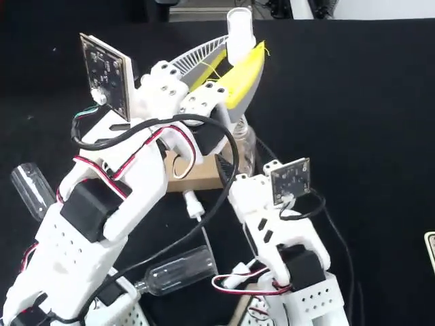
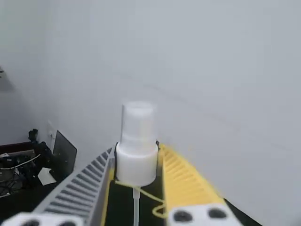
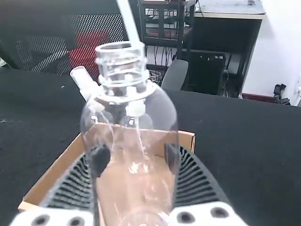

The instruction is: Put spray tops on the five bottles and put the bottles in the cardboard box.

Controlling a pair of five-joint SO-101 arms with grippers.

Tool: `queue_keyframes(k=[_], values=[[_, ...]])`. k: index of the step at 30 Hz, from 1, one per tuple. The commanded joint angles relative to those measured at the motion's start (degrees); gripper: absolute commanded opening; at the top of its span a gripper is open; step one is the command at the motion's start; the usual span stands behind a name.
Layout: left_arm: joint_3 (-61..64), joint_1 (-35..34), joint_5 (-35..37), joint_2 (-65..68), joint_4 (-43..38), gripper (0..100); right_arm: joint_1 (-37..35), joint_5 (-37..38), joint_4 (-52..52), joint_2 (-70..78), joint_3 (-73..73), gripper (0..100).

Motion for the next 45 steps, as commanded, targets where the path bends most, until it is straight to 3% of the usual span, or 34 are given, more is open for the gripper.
queue_keyframes(k=[1, 8, 17, 28, 32, 37, 45], values=[[-1.4, -2.9, 0.1, -0.1, -1.6, 3, 0.6, 0.0, -2.3, -1.2, -0.7, 1.1], [1.1, -3.9, 0.2, 0.3, -1.2, 3, 0.6, 0.0, -2.3, -1.2, -0.9, 1.1], [4.6, 0.9, 0.2, 0.3, -1.1, 3, 0.6, 0.0, -2.3, -1.2, -0.9, 1.1], [16.7, 0.7, 0.1, -0.3, -1.1, 3, 0.7, 0.0, -2.3, -1.2, -0.9, 1.1], [18.1, -2.4, 0.2, -0.3, -0.7, 5, 0.8, 0.0, -2.3, -1.2, -0.9, 1.1], [16.1, -3.6, 0.7, -4.0, 9.7, 21, 0.7, 0.0, -2.3, -1.2, -0.8, 1.1], [16.1, -3.6, 0.6, -11.2, 15.1, 23, 0.7, 0.0, -2.3, -1.2, -0.8, 1.1]])
